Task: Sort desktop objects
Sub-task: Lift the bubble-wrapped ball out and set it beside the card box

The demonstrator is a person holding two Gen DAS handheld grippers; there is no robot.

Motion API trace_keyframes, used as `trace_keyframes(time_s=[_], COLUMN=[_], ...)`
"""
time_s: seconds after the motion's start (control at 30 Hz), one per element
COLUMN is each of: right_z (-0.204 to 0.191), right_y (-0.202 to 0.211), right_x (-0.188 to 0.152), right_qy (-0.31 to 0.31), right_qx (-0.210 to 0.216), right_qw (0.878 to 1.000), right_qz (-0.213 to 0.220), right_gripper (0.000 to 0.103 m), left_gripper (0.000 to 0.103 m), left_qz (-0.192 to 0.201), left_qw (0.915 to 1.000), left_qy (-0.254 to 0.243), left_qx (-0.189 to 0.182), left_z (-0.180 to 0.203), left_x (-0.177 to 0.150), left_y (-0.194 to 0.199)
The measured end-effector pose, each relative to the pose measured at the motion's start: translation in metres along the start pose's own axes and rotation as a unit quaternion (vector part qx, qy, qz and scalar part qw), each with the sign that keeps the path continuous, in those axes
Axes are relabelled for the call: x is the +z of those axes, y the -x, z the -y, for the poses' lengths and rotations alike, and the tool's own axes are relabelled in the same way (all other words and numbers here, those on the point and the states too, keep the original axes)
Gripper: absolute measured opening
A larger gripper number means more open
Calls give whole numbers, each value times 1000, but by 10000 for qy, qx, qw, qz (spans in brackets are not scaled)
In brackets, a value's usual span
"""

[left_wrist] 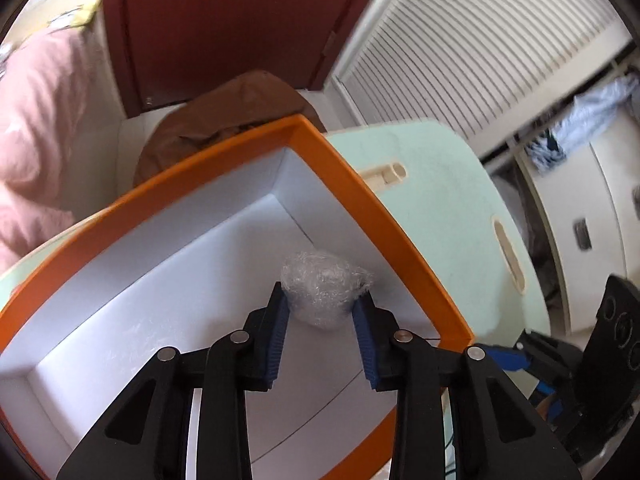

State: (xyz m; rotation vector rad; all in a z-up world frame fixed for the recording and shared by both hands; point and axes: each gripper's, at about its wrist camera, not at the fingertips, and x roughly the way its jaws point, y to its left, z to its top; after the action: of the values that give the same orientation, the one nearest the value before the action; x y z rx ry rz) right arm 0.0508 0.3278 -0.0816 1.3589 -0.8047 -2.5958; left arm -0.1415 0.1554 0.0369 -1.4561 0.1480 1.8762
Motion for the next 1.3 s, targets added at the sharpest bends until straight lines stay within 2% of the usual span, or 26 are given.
trace_keyframes(time_s=[0.23, 0.37, 0.5, 0.57, 0.63, 0.8, 0.93, 1.1, 1.23, 1.27, 1.3], right_z=[-5, -15, -29, -33, -38, -46, -51, -52, -52, -53, -53], right_y=[4, -3, -9, -10, -12, -19, -22, -22, -25, -26, -27], right_x=[-1, -3, -5, -7, -8, -6, -6, -8, -7, -6, -6], right_qy=[64, 190, 388, 464, 536, 681, 759, 768, 785, 795, 815], right_qx=[-62, -19, 17, 46, 58, 27, -9, -56, -84, -94, -110], right_qw=[10000, 9998, 9990, 9986, 9982, 9971, 9965, 9963, 9960, 9959, 9956], right_qz=[6, -110, -207, -242, -279, -334, -344, -382, -423, -432, -439], right_gripper=[71, 71, 71, 71, 71, 71, 71, 71, 71, 71, 71], left_gripper=[34, 34, 34, 34, 34, 34, 34, 34, 34, 36, 44], left_qz=[972, 1203, 1317, 1441, 1620, 2001, 2006, 1713, 1424, 1355, 1320], left_qw=[9943, 9884, 9847, 9822, 9782, 9692, 9698, 9745, 9755, 9750, 9742], left_qy=[328, 483, 949, 991, 1048, 1310, 1251, 1343, 1542, 1611, 1677], left_qx=[279, 787, 630, 691, 770, 581, 600, 554, 656, 705, 728], left_z=[-8, -8, -14, -12, -12, -15, -14, -17, -28, -31, -33], left_x=[-30, -70, -116, -137, -150, -171, -181, -197, -199, -199, -198], left_y=[75, 102, 112, 114, 122, 135, 135, 120, 103, 100, 98])
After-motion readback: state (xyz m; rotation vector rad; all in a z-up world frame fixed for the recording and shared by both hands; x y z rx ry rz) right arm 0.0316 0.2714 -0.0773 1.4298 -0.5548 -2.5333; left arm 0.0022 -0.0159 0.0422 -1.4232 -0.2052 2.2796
